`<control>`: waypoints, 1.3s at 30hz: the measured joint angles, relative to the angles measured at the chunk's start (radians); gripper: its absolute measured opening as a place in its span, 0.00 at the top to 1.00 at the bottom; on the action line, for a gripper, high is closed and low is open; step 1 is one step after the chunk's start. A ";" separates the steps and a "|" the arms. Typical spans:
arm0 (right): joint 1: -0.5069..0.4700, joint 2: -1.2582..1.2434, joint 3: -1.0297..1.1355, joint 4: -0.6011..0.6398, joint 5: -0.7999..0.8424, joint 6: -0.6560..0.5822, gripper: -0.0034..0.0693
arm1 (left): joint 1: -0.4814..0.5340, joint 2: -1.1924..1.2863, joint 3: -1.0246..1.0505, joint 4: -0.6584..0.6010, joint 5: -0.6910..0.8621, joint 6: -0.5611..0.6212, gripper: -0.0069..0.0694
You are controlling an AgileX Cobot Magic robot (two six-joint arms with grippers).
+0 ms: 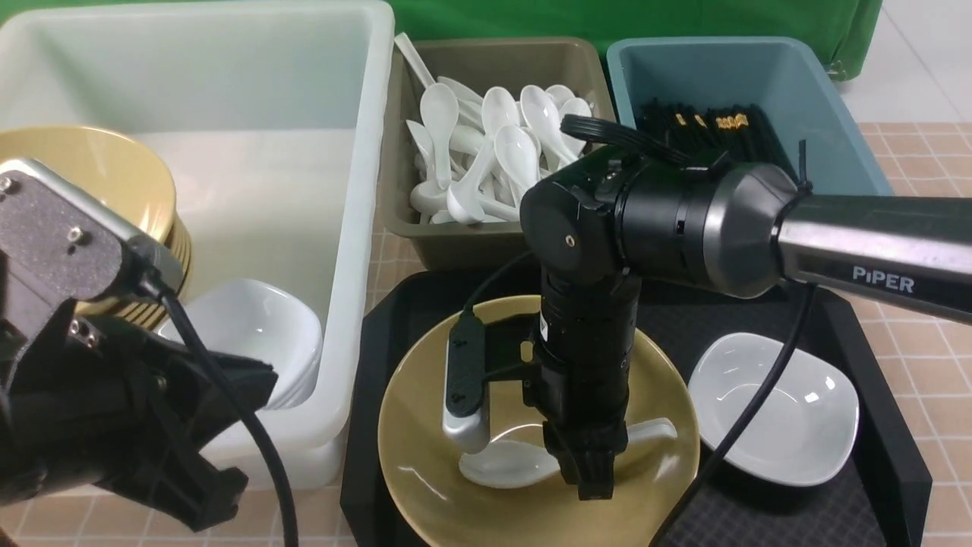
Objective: On brown table put chopsticks spoon bowls plates into blue grey white boxes.
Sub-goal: 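Reach down and grasp the white spoon resting in the bowl with the right gripper, then place the white spoon into the bin of spoons with the right gripper, then grasp the large bowl on the tray by its rim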
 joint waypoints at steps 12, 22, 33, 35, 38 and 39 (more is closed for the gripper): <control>-0.120 -0.101 -0.391 -0.097 -0.064 0.180 0.68 | 0.242 0.234 -0.247 0.062 -0.017 -0.071 0.90; -0.238 0.055 -0.456 -0.107 -0.564 0.512 0.68 | 0.317 0.558 -0.564 -0.363 0.092 0.332 0.90; -0.287 0.127 -0.559 -0.099 -0.507 0.667 0.14 | 0.289 0.751 -0.725 -0.447 0.253 0.465 0.90; -0.287 0.109 -0.619 -0.099 -0.387 0.652 0.09 | 0.251 0.769 -0.743 -0.405 0.264 0.435 0.90; -0.287 0.077 -0.698 -0.094 -0.134 0.579 0.08 | 0.152 0.809 -0.770 -0.298 0.290 0.351 0.86; -0.287 0.073 -0.708 -0.094 -0.103 0.571 0.09 | 0.128 0.816 -0.774 -0.280 0.295 0.336 0.85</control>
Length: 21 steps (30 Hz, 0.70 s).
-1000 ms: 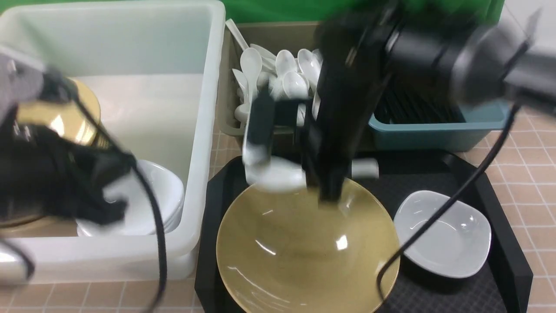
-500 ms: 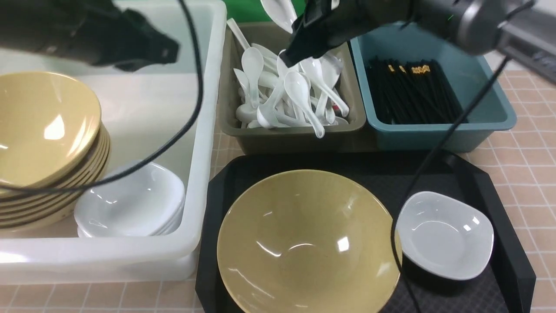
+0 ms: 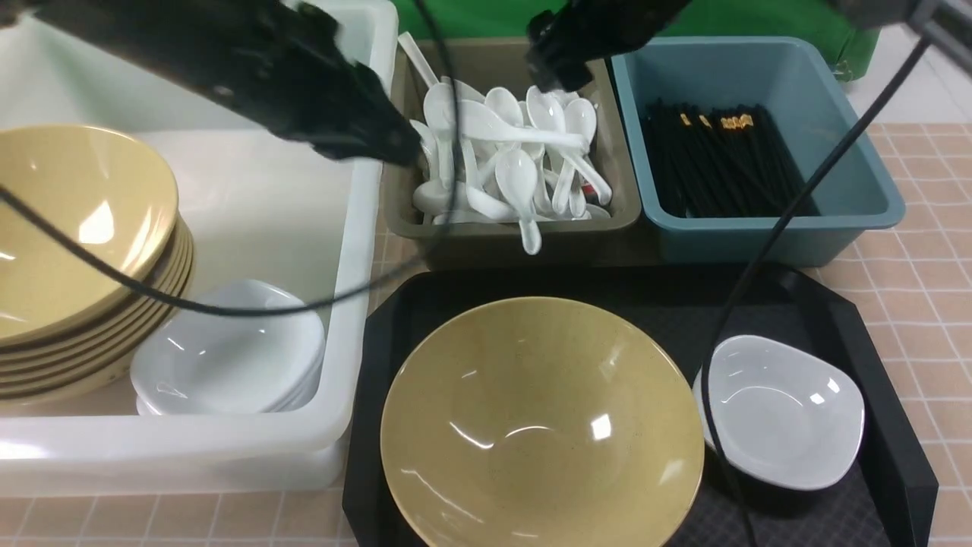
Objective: On brown table put chopsticks spoon bowls plates into blue grey white boxes.
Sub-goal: 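Grasp the large bowl on the tray by its rim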
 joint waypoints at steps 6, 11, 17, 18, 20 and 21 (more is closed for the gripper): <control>0.001 -0.119 0.051 0.010 0.136 -0.024 0.23 | -0.207 0.145 -0.058 0.270 0.036 -0.183 0.53; 0.018 -0.236 0.182 0.014 0.138 -0.039 0.31 | -0.262 0.229 -0.064 0.374 0.035 -0.231 0.31; 0.023 -0.366 0.365 0.015 0.143 -0.065 0.40 | -0.263 0.305 -0.064 0.416 0.023 -0.263 0.24; 0.023 -0.381 0.388 0.015 0.144 -0.065 0.41 | -0.263 0.321 -0.064 0.415 0.016 -0.265 0.24; 0.023 -0.404 0.429 0.014 0.144 -0.066 0.43 | -0.263 0.346 -0.065 0.408 0.012 -0.265 0.24; 0.023 -0.411 0.446 0.014 0.144 -0.066 0.44 | -0.263 0.361 -0.065 0.404 0.012 -0.265 0.24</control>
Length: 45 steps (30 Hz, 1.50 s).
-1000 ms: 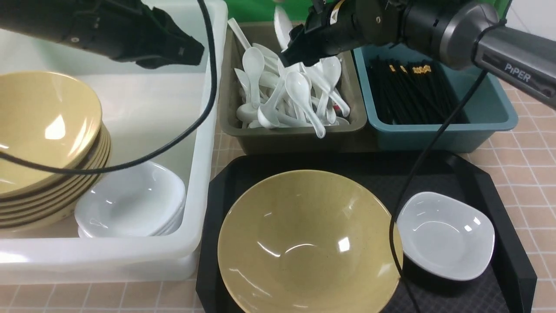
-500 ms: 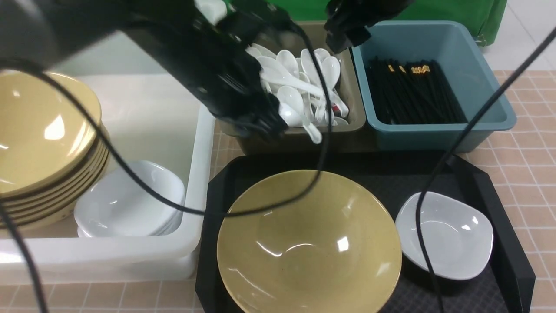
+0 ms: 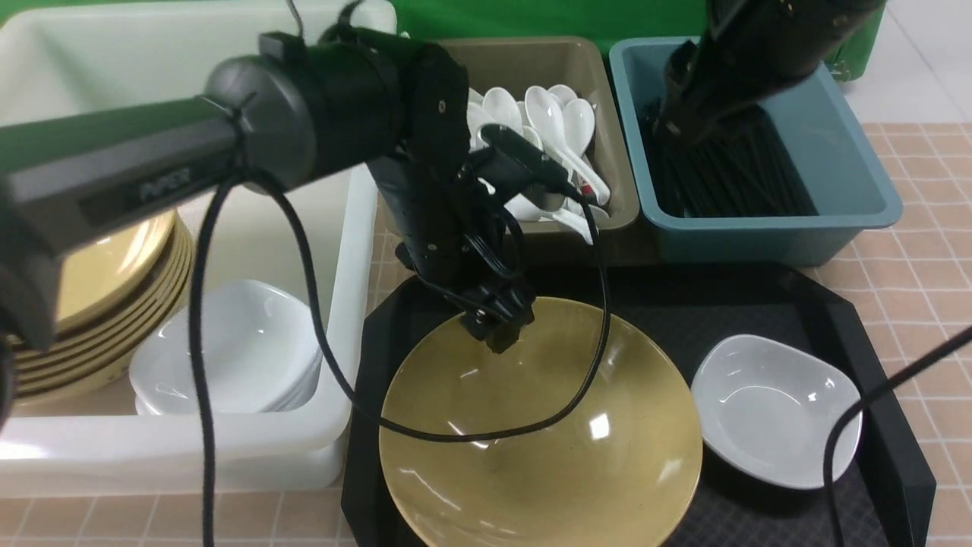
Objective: On brown table put chopsticks spoon bowls plates into blue grey white boxes.
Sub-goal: 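Grasp the large bowl on the tray by its rim, then place the tan bowl onto the bowl stack in the left bin with the left gripper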
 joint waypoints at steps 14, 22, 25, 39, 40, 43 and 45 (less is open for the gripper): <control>0.010 -0.104 0.061 -0.003 0.000 -0.029 0.72 | -0.003 -0.027 -0.006 -0.087 0.131 -0.072 0.85; 0.157 -0.209 0.061 -0.005 0.002 -0.056 0.90 | 0.056 -0.293 -0.001 -0.104 0.114 -0.105 0.90; 0.222 -0.212 0.061 -0.004 0.003 -0.067 0.90 | 0.145 -0.425 -0.001 -0.154 0.131 -0.106 0.90; 0.516 -0.024 -0.145 -0.001 -0.113 -0.200 0.90 | 1.144 -0.695 0.022 -0.315 0.235 -0.154 0.90; 0.520 -0.016 -0.155 -0.001 -0.114 -0.201 0.90 | 1.190 -0.693 0.032 -0.319 0.223 -0.154 0.90; 0.527 -0.009 -0.170 0.001 -0.120 -0.203 0.90 | 1.254 -0.679 0.071 -0.303 0.173 -0.154 0.90; 0.528 -0.010 -0.171 0.000 -0.120 -0.203 0.90 | 1.259 -0.656 0.107 -0.287 0.129 -0.155 0.90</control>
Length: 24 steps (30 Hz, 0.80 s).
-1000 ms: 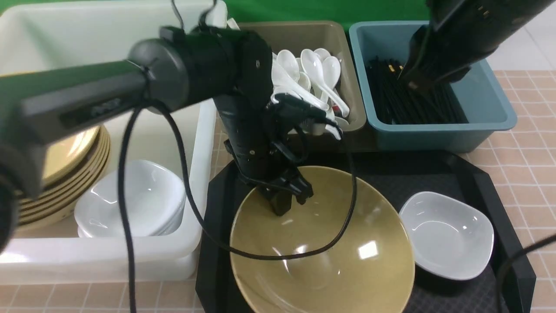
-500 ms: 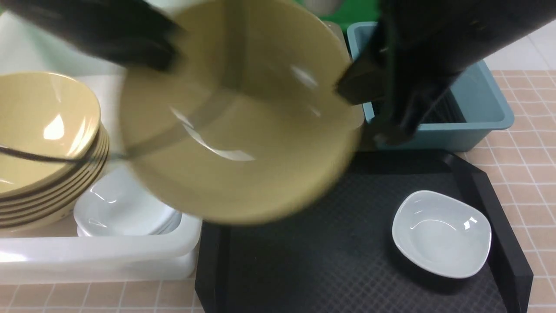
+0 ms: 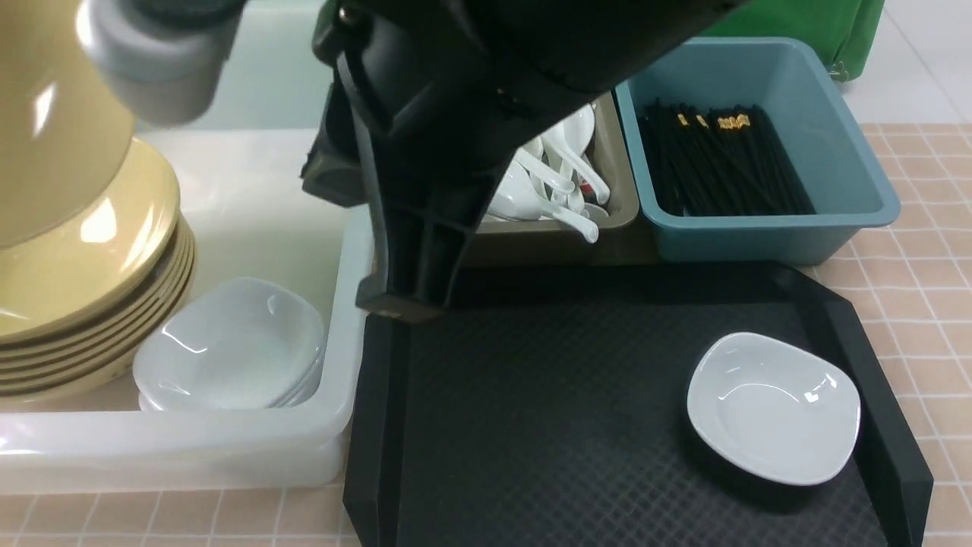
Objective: On brown table put chopsticks spoon bowls plates into blue grey white boxes.
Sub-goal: 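Place the tan bowl onto the bowl stack in the left bin with the left gripper, then grasp the small white bowl on the black tray by its rim with the left gripper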
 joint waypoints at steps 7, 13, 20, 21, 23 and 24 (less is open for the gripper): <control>0.000 -0.002 0.000 -0.001 0.030 -0.002 0.90 | -0.050 0.119 0.108 0.007 -0.097 0.001 0.87; 0.000 -0.002 0.000 -0.001 0.045 -0.006 0.90 | -0.058 0.164 0.113 0.054 -0.163 0.023 0.70; 0.000 -0.001 0.000 -0.001 0.071 -0.007 0.90 | -0.060 0.172 0.108 0.123 -0.134 0.018 0.32; -0.001 -0.001 0.000 -0.001 0.073 -0.007 0.90 | -0.060 0.172 0.108 0.125 -0.134 0.016 0.31; -0.010 -0.002 0.000 -0.001 0.097 -0.007 0.90 | -0.060 0.157 0.080 0.142 -0.104 -0.003 0.20; -0.020 -0.002 0.000 0.000 0.106 -0.007 0.90 | -0.060 0.146 0.059 0.143 -0.090 -0.016 0.17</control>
